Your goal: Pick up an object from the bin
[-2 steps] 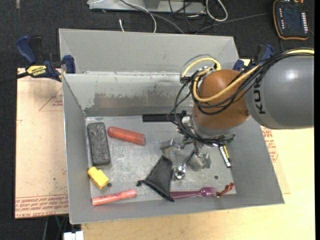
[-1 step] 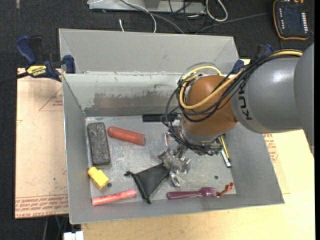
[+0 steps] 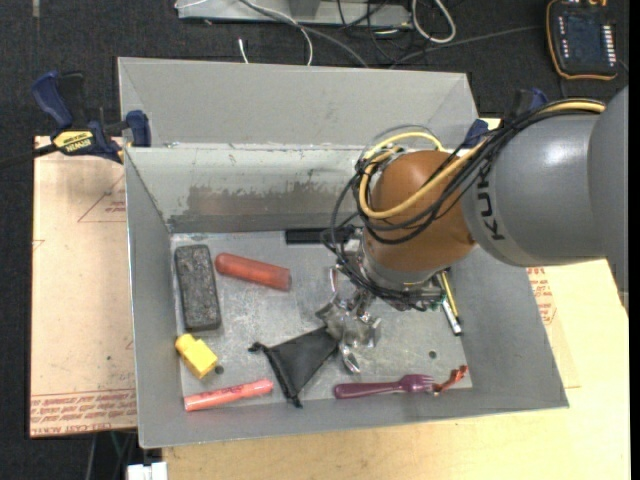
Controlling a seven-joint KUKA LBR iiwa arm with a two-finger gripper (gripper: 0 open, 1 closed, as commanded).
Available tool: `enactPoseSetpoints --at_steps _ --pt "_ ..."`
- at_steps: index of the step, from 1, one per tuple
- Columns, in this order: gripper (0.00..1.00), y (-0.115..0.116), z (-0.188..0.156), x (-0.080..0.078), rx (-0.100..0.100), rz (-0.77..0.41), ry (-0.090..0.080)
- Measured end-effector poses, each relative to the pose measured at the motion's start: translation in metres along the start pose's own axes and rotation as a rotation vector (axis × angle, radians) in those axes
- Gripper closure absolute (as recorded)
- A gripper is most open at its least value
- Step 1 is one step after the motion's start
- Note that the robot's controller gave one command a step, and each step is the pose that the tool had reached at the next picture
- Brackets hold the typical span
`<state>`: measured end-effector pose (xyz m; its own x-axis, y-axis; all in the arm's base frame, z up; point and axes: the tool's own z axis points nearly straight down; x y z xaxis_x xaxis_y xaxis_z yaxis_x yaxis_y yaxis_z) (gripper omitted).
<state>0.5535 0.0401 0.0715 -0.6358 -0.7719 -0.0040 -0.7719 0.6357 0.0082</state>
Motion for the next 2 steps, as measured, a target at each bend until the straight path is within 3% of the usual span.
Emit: enactPoseSetpoints --at_steps 2 --pt "1.00 0.002 -0.076 0.000 -0.003 0.002 0.001"
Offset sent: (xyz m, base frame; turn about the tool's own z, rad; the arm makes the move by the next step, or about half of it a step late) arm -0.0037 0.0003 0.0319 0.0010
